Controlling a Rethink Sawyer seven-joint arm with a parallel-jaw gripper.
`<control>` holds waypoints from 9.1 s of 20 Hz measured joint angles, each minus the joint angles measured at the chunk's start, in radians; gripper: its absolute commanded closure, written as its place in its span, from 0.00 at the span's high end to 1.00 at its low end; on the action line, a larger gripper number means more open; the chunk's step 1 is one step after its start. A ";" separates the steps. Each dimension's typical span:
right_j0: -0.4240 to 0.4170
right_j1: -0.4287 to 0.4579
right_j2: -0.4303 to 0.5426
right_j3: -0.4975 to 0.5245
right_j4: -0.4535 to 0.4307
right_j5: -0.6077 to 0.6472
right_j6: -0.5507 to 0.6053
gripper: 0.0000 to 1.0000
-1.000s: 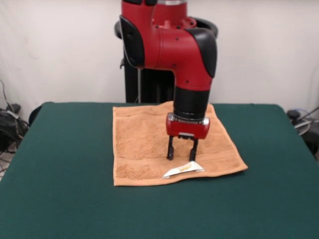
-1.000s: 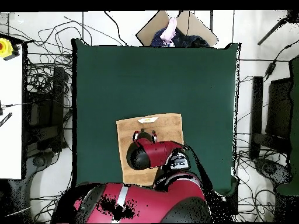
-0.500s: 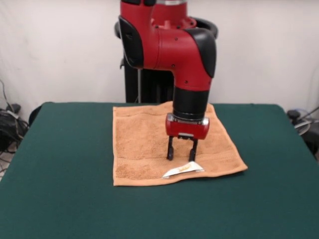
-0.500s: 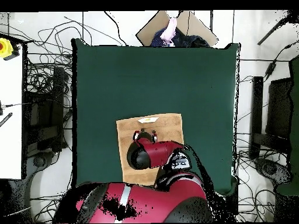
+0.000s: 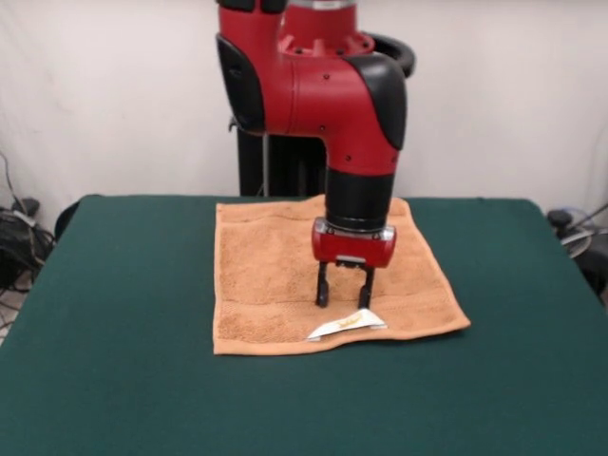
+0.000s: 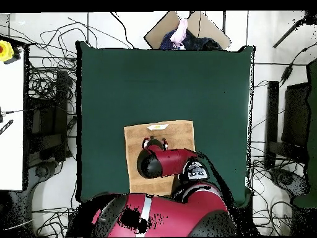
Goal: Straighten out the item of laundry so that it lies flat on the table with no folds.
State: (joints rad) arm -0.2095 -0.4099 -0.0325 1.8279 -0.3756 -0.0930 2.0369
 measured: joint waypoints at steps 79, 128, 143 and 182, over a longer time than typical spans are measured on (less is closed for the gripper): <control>-0.101 -0.093 0.109 -0.151 -0.107 0.192 0.000 1.00; 0.356 -0.073 -0.167 -0.237 -0.808 -0.190 -0.391 1.00; 0.127 -0.020 -0.136 -0.236 -1.017 -0.212 -0.391 1.00; -0.029 -0.009 -0.039 -0.234 -0.606 0.006 -0.391 1.00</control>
State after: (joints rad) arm -0.2384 -0.4191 -0.0711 1.5942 -0.9813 -0.0872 1.6462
